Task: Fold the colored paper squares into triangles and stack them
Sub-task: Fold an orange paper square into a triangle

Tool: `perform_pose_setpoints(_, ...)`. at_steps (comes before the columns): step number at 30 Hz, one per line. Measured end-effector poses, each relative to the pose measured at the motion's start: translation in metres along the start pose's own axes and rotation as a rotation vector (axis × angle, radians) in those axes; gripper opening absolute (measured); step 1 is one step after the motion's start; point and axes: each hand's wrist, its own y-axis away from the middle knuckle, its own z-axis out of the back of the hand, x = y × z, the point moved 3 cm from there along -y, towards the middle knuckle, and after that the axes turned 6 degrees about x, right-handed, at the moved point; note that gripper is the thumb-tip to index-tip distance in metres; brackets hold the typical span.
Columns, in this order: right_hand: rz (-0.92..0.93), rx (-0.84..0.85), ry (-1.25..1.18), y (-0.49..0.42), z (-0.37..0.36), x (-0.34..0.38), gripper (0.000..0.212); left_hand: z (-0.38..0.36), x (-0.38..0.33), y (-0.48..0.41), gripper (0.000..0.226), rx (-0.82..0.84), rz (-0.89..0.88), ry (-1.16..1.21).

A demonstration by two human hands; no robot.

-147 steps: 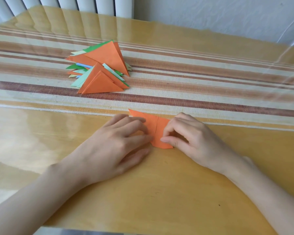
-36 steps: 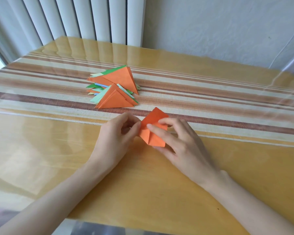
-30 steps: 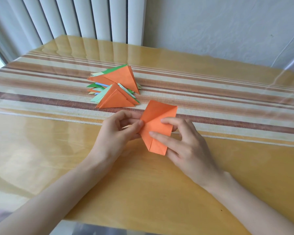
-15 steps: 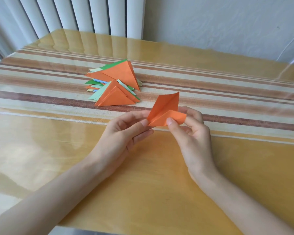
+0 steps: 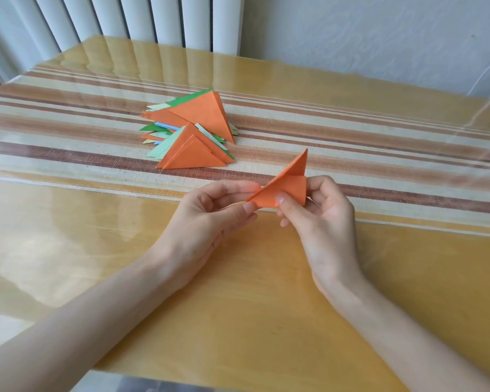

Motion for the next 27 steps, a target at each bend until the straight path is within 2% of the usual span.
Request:
perform_pose_setpoints(4,-0.015,0.010,-0.131,-0.0021,-0.0014,0.0012,0.032,0.0016,0.0013,-0.0012,0.029,-0.008,0.015,0.003)
perform_pose_setpoints(10,-0.117,0.046,-0.228,-0.0034,0.0018,-0.0011,0.045,0.0016,-0.0016,-0.0001,0.032,0.039,0.030,-0.060)
perform_pose_setpoints(13,-0.133,0.072,-0.265,-0.0051,0.0036,0.0020,0.042,-0.0028,-0.0058,0.0002,0.016,0.056,0.078,-0.006)
perform_pose_setpoints(18,-0.116,0.124,-0.222,-0.0027,-0.0001,0.0026,0.039,-0.0031,-0.0060,0.0019,0.035,-0.023,0.108,-0.102)
perform_pose_setpoints(21,-0.115,0.142,-0.183,-0.0010,-0.0029,0.0024,0.036,-0.0029,-0.0042,0.0028,0.031,-0.009,0.113,-0.167)
perform_pose_setpoints(23,-0.131,0.148,-0.192,0.0004,-0.0031,0.0009,0.028,-0.0018,-0.0033,0.0018,0.027,-0.023,0.096,-0.192)
perform_pose_setpoints(25,-0.145,0.188,-0.253,0.0014,-0.0035,0.0020,0.006,-0.0013,-0.0020,0.0004,0.025,-0.042,0.068,-0.215)
perform_pose_setpoints(27,-0.176,0.237,-0.308,0.0012,-0.0041,0.0016,0.037,-0.0006,-0.0009,-0.0007,0.024,-0.062,0.044,-0.236)
